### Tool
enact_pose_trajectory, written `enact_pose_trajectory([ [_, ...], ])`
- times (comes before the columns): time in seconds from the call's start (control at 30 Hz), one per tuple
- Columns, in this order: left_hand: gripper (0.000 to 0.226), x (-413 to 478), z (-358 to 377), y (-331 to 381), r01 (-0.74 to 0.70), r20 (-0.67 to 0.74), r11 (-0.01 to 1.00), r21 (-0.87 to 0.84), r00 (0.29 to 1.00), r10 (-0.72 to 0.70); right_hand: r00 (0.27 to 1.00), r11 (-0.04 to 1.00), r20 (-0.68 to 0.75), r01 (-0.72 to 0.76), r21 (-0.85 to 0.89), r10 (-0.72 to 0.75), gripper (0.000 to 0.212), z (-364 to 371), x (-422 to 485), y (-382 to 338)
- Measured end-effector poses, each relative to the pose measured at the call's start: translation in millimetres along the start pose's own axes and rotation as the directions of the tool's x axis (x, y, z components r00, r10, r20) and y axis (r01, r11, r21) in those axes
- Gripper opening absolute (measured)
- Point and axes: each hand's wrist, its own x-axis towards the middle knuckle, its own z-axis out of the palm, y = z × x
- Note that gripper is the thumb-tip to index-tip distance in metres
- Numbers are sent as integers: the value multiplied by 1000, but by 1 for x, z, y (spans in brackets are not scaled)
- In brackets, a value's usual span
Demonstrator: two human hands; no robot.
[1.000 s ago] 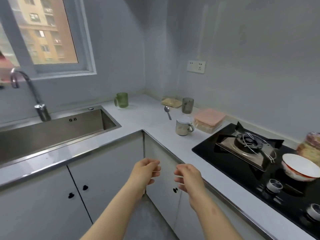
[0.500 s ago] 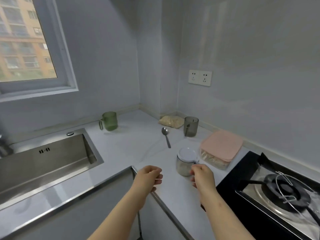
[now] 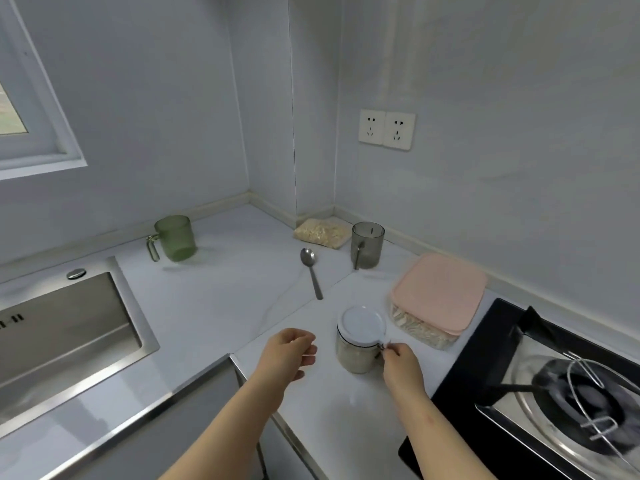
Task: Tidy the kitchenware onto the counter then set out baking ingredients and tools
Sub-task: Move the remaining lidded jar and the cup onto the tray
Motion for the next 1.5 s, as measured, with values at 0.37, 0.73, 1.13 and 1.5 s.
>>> enact_pose_trajectory([
  [0.37, 11, 24, -9, 1, 19, -63, 1000, -21, 998, -20, 982, 982, 139, 143, -127, -125, 23, 37, 8, -16],
  [0.73, 11, 73, -23, 6, 14, -55, 1000, -8, 998, -14, 969, 970, 200, 179, -166, -145, 23, 85, 38, -37],
  [1.13, 20, 161, -18, 27, -105, 204, 960, 258, 978, 52, 999, 999, 51, 3, -37, -2, 21, 111, 83, -63],
  [1.5, 22, 203, -1, 19, -175, 281, 964, 201, 953, 114, 995, 992, -68, -67, 110, 75, 21, 100, 90, -59],
])
